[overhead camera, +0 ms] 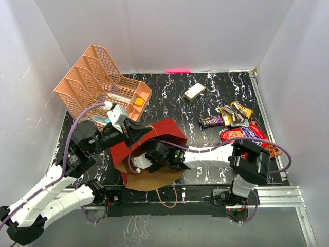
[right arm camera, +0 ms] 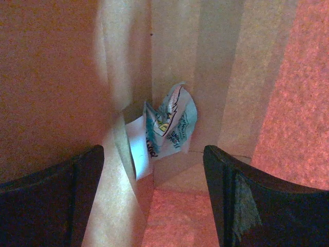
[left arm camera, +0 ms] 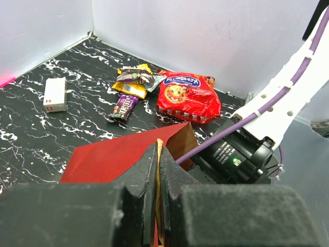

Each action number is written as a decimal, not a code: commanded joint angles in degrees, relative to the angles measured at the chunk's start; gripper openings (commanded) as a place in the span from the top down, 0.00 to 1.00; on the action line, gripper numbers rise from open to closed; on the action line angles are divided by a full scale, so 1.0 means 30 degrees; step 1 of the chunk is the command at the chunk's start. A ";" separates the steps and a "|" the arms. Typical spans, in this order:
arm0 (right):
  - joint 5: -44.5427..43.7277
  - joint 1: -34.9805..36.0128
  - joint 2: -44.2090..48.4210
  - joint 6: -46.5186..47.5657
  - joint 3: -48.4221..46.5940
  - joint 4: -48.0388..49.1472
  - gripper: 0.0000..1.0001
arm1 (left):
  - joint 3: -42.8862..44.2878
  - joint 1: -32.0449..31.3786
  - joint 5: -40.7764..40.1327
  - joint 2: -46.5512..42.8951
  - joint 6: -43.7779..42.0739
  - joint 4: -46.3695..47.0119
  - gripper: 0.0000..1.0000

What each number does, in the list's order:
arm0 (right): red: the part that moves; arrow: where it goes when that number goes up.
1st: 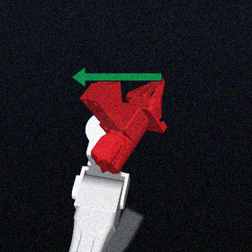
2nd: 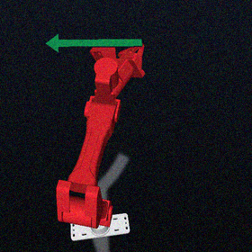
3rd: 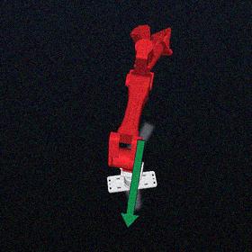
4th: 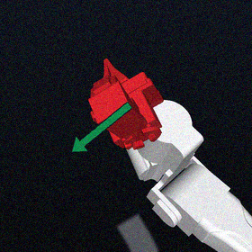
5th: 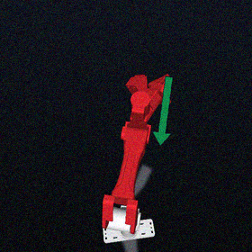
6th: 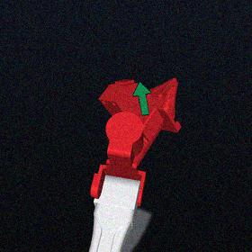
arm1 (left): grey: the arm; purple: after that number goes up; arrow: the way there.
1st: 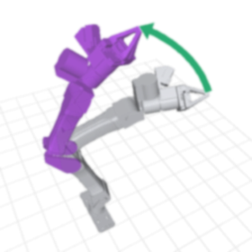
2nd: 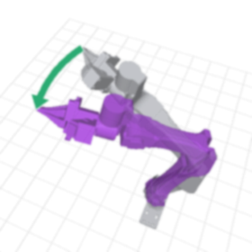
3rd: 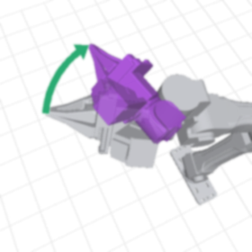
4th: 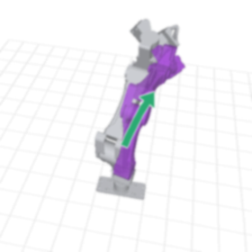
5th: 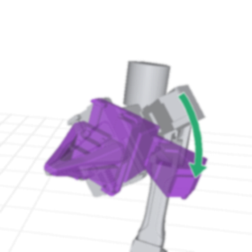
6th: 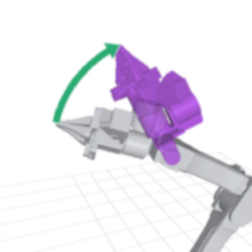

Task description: Take the snacks out of the paper bag

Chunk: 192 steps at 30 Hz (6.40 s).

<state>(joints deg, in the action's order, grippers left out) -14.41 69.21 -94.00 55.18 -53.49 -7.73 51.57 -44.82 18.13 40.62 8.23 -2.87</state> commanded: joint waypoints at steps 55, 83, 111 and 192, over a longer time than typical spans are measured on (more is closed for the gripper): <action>1.2130 -0.1434 1.0124 -0.3651 -0.1660 -0.5141 0.93 | 0.0417 -0.0057 -0.0544 0.0083 0.0354 0.0936 0.99; -0.3713 -1.2798 0.6425 -0.5699 0.0532 0.5570 0.92 | 0.0330 -0.0057 -0.5431 -0.0181 0.1249 -0.0243 0.98; 0.1213 -1.6211 0.9595 -1.3205 0.0103 0.1988 0.01 | 0.1853 -0.0061 -0.2715 0.3490 0.4403 0.5639 0.96; -0.7789 -1.6185 2.2714 -2.1432 -0.6338 -0.8532 0.01 | 1.6846 -1.2279 -0.8057 2.6185 -0.3227 -0.2031 0.63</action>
<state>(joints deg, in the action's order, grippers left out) -36.60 20.56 -26.63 -10.20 -71.37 -33.32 98.61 -81.49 -2.76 121.60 0.45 -7.75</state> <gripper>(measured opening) 0.986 0.434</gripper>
